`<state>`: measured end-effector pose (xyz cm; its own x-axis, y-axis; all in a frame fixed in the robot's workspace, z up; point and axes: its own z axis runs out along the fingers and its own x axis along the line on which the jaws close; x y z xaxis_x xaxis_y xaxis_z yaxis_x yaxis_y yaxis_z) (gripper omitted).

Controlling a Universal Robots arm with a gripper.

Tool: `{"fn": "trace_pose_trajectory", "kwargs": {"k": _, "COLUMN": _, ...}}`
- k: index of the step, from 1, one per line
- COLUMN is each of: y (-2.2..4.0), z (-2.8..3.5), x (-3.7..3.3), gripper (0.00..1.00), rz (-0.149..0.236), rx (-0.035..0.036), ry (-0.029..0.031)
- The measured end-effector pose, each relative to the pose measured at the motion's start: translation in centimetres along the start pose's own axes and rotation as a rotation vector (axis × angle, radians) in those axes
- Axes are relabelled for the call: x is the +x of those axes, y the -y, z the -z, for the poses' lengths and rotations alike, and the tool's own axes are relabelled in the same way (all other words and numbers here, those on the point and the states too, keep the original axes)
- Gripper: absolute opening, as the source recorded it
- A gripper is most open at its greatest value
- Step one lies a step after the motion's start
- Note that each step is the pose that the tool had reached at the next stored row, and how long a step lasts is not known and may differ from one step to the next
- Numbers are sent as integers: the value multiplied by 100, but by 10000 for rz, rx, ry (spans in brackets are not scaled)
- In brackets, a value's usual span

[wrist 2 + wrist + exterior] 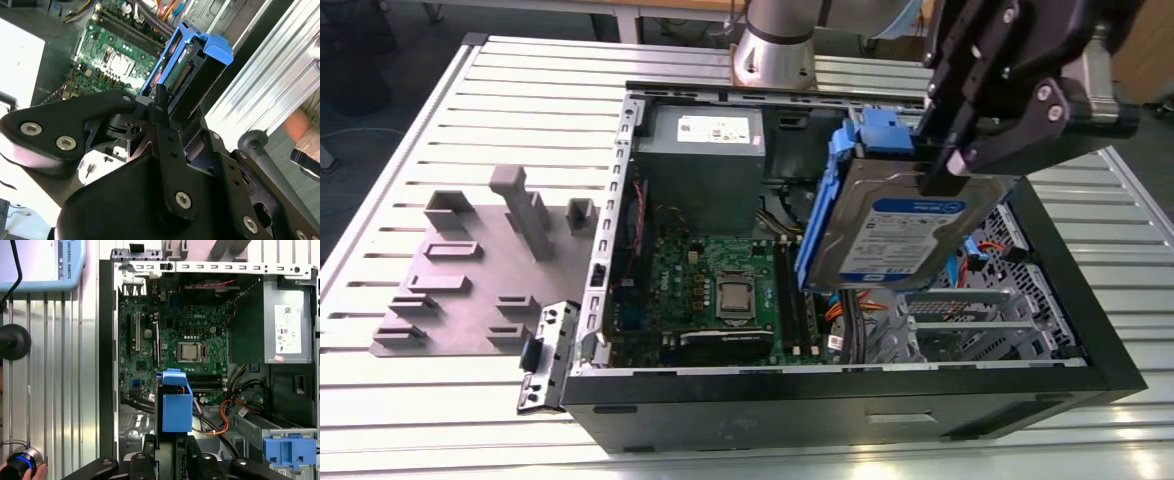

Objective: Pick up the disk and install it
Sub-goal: 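Pick up the disk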

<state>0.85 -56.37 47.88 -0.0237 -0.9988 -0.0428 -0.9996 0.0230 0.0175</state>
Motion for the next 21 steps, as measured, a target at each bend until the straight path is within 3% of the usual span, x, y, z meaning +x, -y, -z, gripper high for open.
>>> {"fn": "trace_pose_trajectory", "kwargs": {"k": 11, "y": 409, "z": -16, "x": -5, "gripper": 35, "rz": 0, "rx": 0, "ry": 0}}
{"fn": "trace_pose_trajectory", "kwargs": {"k": 21, "y": 661, "z": -47, "x": 58, "gripper": 35, "rz": -7, "rx": 1, "ry": 1}}
